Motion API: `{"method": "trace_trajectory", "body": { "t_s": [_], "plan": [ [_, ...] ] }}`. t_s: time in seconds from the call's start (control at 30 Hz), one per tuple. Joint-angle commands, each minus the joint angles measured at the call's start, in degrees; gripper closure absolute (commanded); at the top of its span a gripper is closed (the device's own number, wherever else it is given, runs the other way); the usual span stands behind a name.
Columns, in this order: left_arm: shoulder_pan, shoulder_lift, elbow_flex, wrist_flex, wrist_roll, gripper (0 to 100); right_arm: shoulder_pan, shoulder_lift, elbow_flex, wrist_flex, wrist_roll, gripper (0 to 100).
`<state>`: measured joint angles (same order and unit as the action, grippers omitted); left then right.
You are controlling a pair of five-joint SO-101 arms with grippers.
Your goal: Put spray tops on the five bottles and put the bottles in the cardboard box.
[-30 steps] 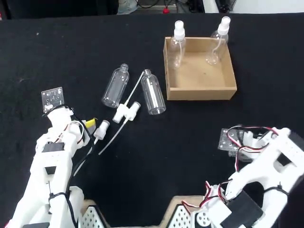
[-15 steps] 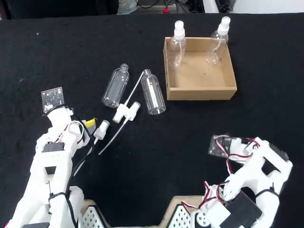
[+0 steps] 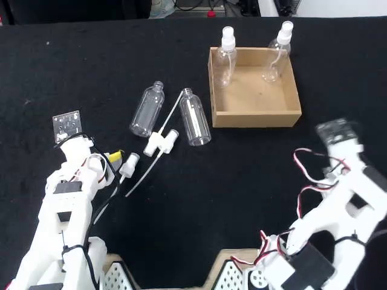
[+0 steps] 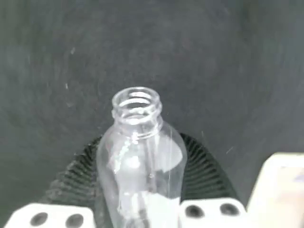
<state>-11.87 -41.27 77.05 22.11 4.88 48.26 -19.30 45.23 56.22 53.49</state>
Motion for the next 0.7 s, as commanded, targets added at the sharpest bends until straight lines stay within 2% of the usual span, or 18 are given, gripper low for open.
{"method": "trace_trajectory", "body": {
  "t_s": [0.0, 0.17, 0.23, 0.4, 0.5, 0.67],
  "plan": [
    [-0.5, -0.8, -0.9, -1.2, -0.4, 71, -1.9, 6.1, -8.4, 7.9, -9.3, 93.1],
    [-0.5, -1.1, -0.7, -1.2, -0.4, 71, -2.2, 20.4, -19.9, 12.3, -17.6, 93.0],
    [-0.5, -1.1, -0.7, -1.2, -0.4, 71, -2.5, 24.9, -24.6, 15.3, -18.2, 89.7],
    [-0.5, -1.1, -0.7, -1.2, -0.4, 71, -2.5, 29.8, -33.1, 19.4, -18.3, 74.0],
    [-0.5, -1.1, -0.7, -1.2, -0.4, 71, -2.6, 29.8, -36.1, 20.7, -18.6, 72.6],
    [-0.5, -1.0, -0.7, -1.2, -0.4, 71, -4.8, 30.7, -42.2, 29.8, -18.5, 72.3]
  ]
}}
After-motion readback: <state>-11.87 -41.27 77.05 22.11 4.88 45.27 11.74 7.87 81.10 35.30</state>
